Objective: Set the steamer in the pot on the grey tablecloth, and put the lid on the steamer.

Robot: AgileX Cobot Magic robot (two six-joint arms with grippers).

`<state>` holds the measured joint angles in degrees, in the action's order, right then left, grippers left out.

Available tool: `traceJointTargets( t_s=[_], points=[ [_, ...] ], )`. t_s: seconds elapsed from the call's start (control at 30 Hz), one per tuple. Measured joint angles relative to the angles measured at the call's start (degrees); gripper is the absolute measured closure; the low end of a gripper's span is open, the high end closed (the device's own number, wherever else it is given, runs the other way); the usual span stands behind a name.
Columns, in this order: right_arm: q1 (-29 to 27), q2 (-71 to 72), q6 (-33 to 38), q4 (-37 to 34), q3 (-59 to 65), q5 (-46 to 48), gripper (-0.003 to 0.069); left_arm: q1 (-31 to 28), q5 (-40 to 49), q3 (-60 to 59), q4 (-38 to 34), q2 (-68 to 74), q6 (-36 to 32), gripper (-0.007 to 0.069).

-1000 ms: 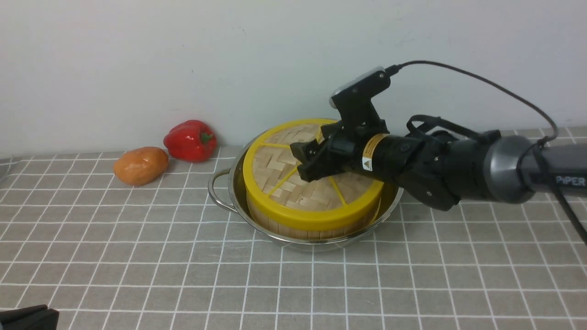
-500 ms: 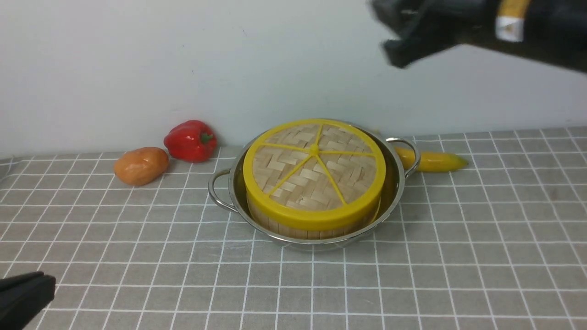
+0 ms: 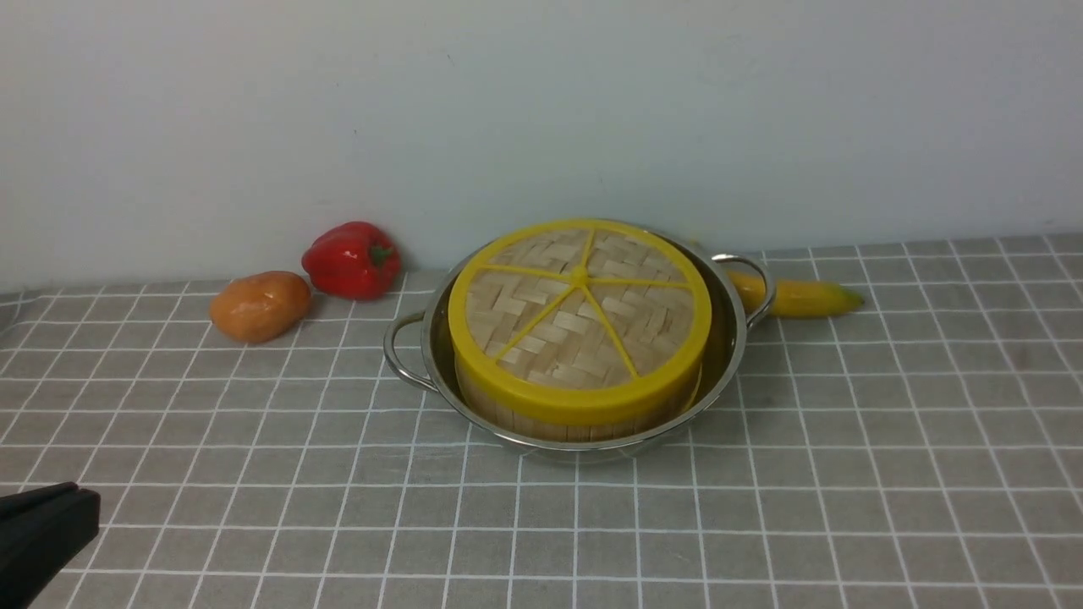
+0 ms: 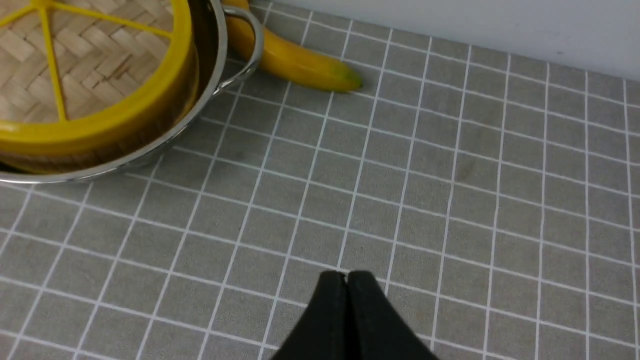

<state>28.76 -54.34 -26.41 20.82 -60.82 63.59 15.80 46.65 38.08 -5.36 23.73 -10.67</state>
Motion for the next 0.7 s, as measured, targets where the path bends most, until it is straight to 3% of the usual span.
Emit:
traceJointTargets(
  t_s=[0.2,0.53,0.7],
  points=[
    [0.0,8.5,0.0,3.5,11.4,-22.3,0.0671,0.0,-0.2,0.0,0.0,0.0,0.0,0.0602],
    [0.0,12.2,0.0,7.7,35.9,-47.1,0.0666,0.0,-0.9,0.0,0.0,0.0,-0.1,0.0602],
    [0.0,12.2,-0.2,7.8,40.1,-58.8,0.0666,0.0,-2.2,-0.2,-0.2,-0.5,-7.5,0.0602]
  ],
)
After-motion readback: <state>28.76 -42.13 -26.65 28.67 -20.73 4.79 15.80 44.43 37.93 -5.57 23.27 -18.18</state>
